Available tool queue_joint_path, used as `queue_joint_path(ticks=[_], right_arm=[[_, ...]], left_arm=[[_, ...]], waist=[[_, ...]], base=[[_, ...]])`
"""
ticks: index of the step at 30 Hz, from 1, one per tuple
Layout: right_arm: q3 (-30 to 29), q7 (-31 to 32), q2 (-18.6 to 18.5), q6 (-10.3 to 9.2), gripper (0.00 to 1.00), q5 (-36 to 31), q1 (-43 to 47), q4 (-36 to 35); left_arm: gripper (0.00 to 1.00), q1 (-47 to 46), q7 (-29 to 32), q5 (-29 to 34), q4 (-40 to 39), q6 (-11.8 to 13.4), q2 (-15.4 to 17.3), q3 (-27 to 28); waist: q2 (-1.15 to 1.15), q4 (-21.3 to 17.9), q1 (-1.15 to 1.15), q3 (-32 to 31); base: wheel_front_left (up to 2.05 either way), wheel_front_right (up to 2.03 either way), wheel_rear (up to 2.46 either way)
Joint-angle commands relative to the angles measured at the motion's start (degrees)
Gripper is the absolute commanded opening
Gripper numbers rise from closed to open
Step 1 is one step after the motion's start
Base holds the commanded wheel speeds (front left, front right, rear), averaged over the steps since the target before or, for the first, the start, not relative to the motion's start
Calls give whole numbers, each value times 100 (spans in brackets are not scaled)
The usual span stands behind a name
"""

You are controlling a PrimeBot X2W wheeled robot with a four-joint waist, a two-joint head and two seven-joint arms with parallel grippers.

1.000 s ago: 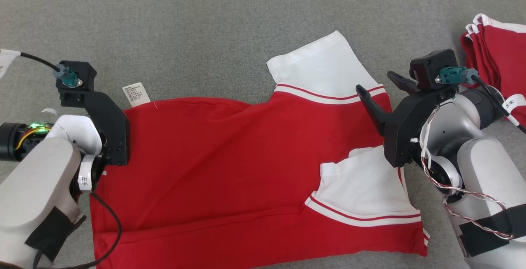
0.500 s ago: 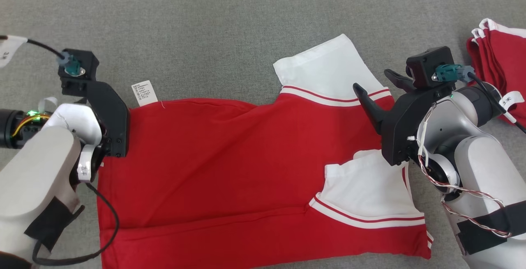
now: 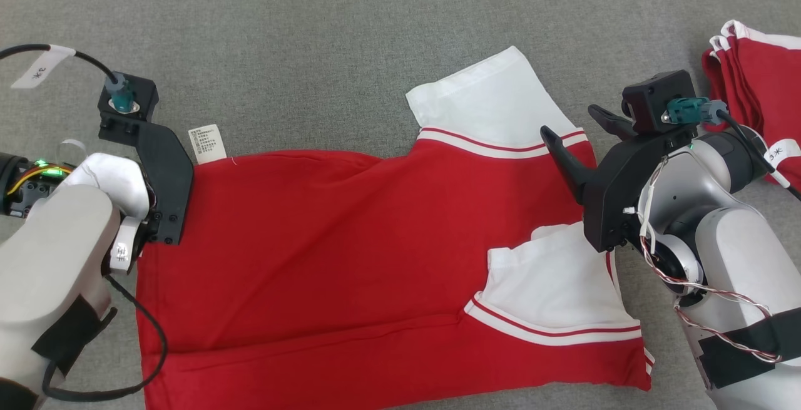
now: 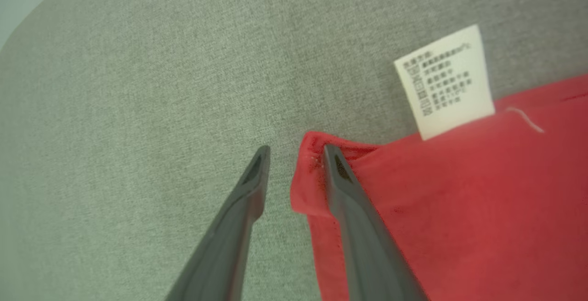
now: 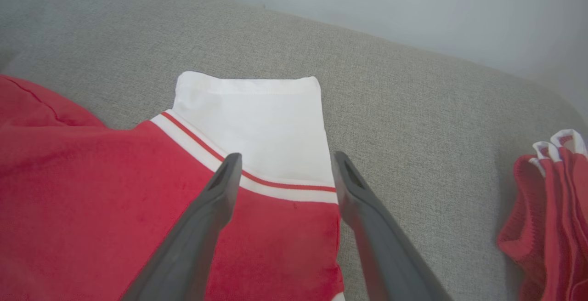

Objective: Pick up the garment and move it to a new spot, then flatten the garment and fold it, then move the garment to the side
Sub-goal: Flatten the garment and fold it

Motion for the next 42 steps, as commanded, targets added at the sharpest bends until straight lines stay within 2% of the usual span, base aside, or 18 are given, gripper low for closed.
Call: queue_joint_path(ticks=[1, 3, 5, 13, 18, 26, 34, 42], right_arm=[[0, -5, 19, -16, 100, -20, 72, -20], [8, 4, 41, -16, 100, -30, 69, -12], [11, 16, 52, -16, 100, -18, 61, -2], [-59, 183, 31, -16, 100, 86, -343, 68], [-295, 448, 14, -16, 100, 47, -817, 283], [-561, 803, 106, -16, 100, -269, -1743, 1332], [-385, 524, 251, -16, 100, -399, -2495, 2671], [-282, 73, 279, -16, 100, -409, -2885, 3677]], left_arm=[[48, -36, 32, -23, -7, -11, 29, -12], [33, -26, 57, -68, -25, -31, 10, -17], [0, -4, 39, -118, -47, -35, -17, -4], [0, 51, -257, -359, -158, -19, -39, 265], [0, 7, -461, -571, -282, -28, -2, 521], [0, 6, -620, -798, -467, -67, 36, 719], [0, -76, -765, -811, -647, -90, -109, 699], [0, -151, -882, -807, -652, -153, -248, 662]], waist=[[0, 6, 0, -3], [0, 12, 0, -3], [0, 21, 0, 4], [0, 84, 0, 179], [0, 127, 0, 336], [0, 257, 0, 546], [0, 403, 0, 745], [0, 549, 0, 815]], base=[[0, 0, 0], [0, 0, 0], [0, 0, 0], [0, 0, 0], [0, 0, 0], [0, 0, 0], [0, 0, 0], [0, 0, 0]])
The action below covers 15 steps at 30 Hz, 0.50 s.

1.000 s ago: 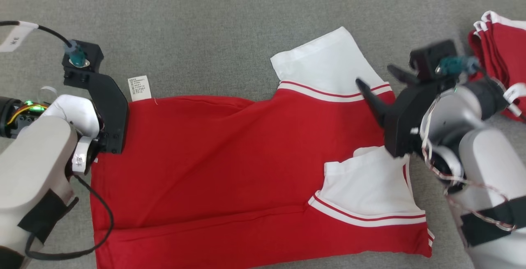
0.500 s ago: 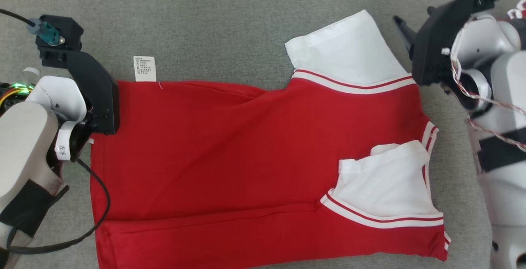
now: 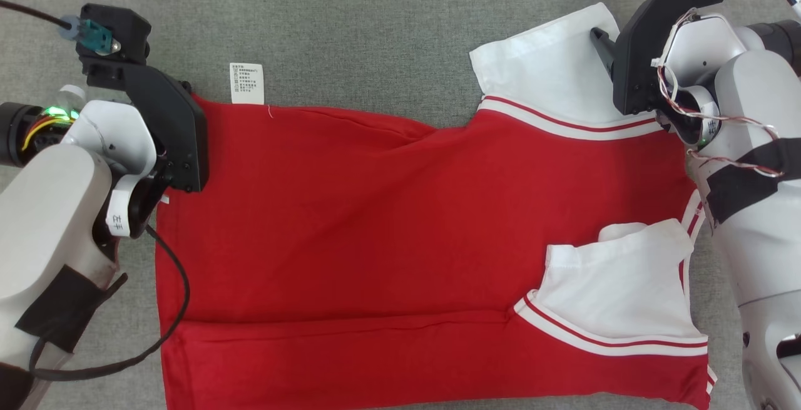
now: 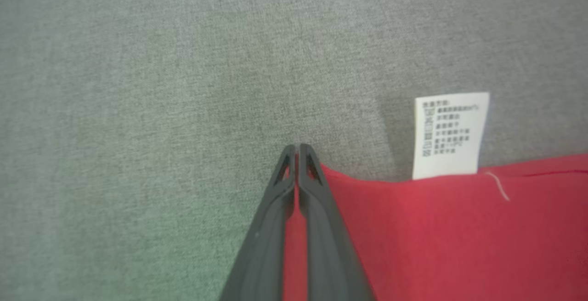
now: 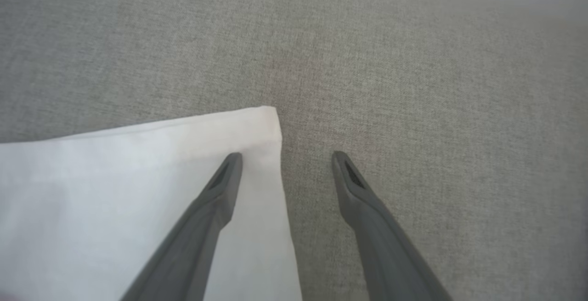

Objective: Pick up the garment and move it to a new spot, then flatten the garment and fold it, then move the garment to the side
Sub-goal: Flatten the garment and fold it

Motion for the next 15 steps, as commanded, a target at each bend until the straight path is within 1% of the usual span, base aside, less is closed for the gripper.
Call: queue_joint_path(ticks=[1, 3, 5, 6, 8, 10, 13, 15], right_arm=[[24, -36, 19, -16, 100, 60, -131, 145], [54, -86, 24, -16, 100, 75, -164, 314], [68, -149, 21, -16, 91, 113, -218, 455], [56, -177, 27, -16, 74, 142, -252, 511], [71, -215, 36, -16, 46, 179, -290, 638], [88, -264, 34, -16, 40, 216, -316, 729], [47, -387, 30, -16, 38, 230, -396, 847], [63, -451, 59, -16, 21, 243, -392, 931]], left_arm=[[0, -25, -20, -41, 38, -27, -31, -24], [0, -22, -46, -60, 50, -62, -36, -13], [0, -41, -61, -67, 58, -80, -39, -13], [0, -49, -68, -68, 61, -93, -38, -12], [0, -57, -97, -81, 73, -99, -35, -9], [0, -52, -119, -77, 88, -99, -33, -2], [0, -37, -187, -71, 107, -94, -36, 6], [0, -24, -217, -75, 120, -93, -63, -2]], waist=[[0, 23, -1, 8], [0, 32, -1, 4], [0, 41, -1, 0], [0, 46, -1, -5], [0, 51, -1, -9], [0, 50, -1, -5], [0, 49, -1, 4], [0, 56, -1, 4]], base=[[0, 0, 0], [0, 0, 0], [0, 0, 0], [0, 0, 0], [0, 0, 0], [0, 0, 0], [0, 0, 0], [0, 0, 0]])
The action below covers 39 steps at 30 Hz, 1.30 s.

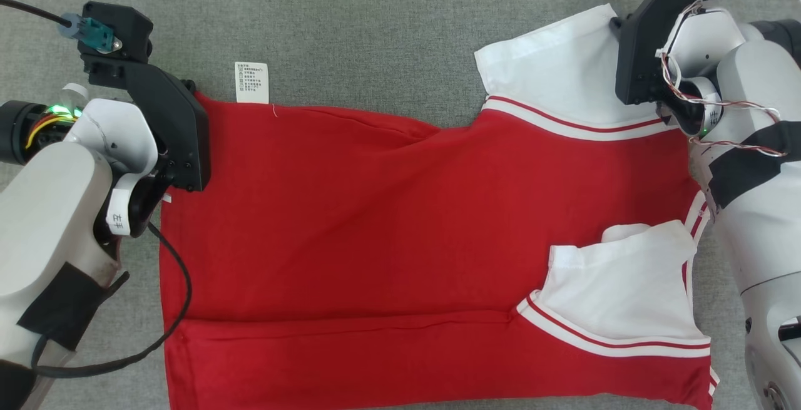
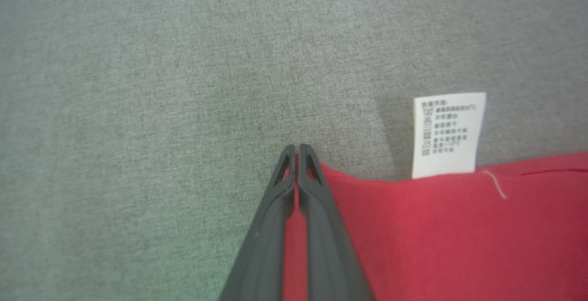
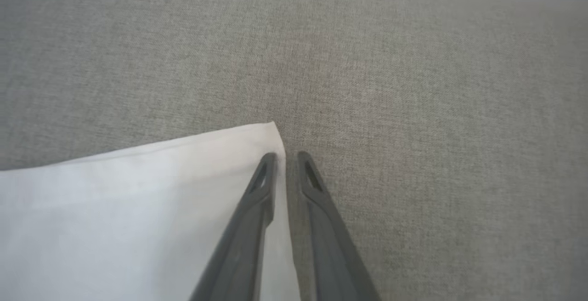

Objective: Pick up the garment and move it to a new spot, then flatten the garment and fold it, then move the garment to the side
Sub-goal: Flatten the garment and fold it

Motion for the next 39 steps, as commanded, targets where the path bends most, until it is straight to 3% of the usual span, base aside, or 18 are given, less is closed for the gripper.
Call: queue_joint_path(ticks=[1, 18, 27, 33, 39], right_arm=[[26, -94, 48, -16, 0, 46, -14, 75], [278, -963, -215, -16, 0, 369, -11, 278], [259, -1861, -302, -16, 0, 491, 306, 333], [334, -2251, -231, -16, 0, 643, 514, 359], [685, -2367, -432, -16, 0, 1103, 1030, -233]], left_arm=[[0, 29, -43, 9, 45, -5, -43, -23], [0, 231, -1031, 43, 335, 31, -234, 161], [0, 569, -2246, 51, 518, 278, -619, 430], [0, 744, -2740, 41, 763, 131, -804, 412], [0, 1068, -3268, 49, 825, -1, -876, 387]], waist=[[0, 9, 0, -2], [0, 8, 0, -320], [0, 17, 0, -626], [0, 38, 0, -793], [0, 106, 0, -1027]], base=[[0, 0, 0], [0, 0, 0], [0, 0, 0], [0, 0, 0], [0, 0, 0]])
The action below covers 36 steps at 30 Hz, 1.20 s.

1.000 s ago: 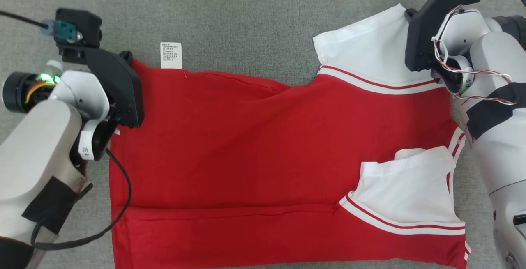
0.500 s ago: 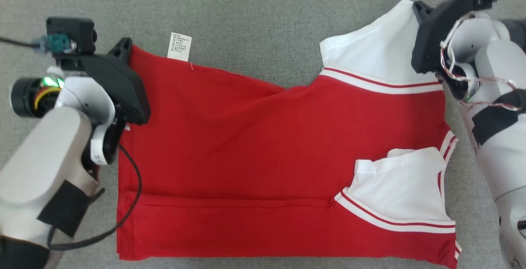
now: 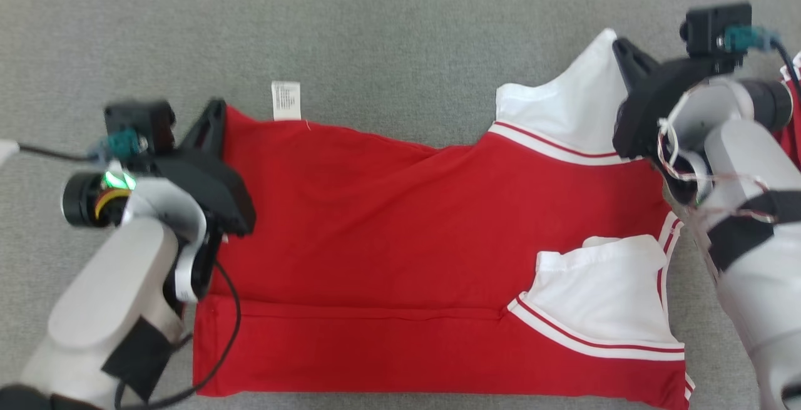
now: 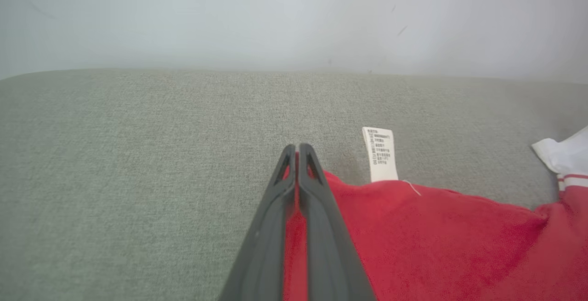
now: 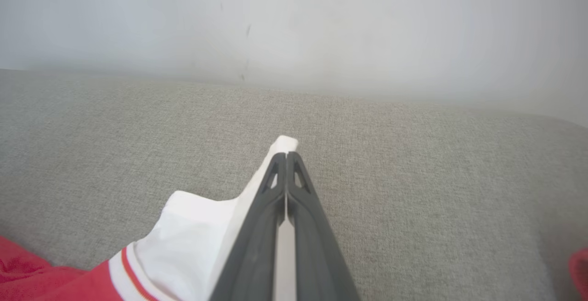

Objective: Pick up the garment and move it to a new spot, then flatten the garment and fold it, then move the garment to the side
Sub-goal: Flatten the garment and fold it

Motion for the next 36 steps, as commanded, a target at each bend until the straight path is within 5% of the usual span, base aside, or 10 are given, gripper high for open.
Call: queue_joint_path(ticks=[1, 8, 20, 36], right_arm=[[66, 3, -149, -16, 0, 110, 215, -187], [52, 203, -878, -16, 0, 1041, 1807, -2310], [-574, 1346, -1403, -15, 0, 1167, 3966, -4817], [-989, 3350, -1627, -9, 0, 1305, 5426, -5790]], left_arm=[[0, 157, -136, 39, -13, -8, 9, 5], [0, 1131, -924, -89, -314, 29, 55, 110], [0, 2169, -1135, -320, -711, 234, 225, 183], [0, 2755, -1168, -587, -893, 468, 278, 337]], waist=[[0, 45, 1, -134], [0, -17, 1, -484], [0, -177, 1, -693], [0, -157, 1, -761]], base=[[0, 0, 0], [0, 0, 0], [0, 0, 0], [0, 0, 0]])
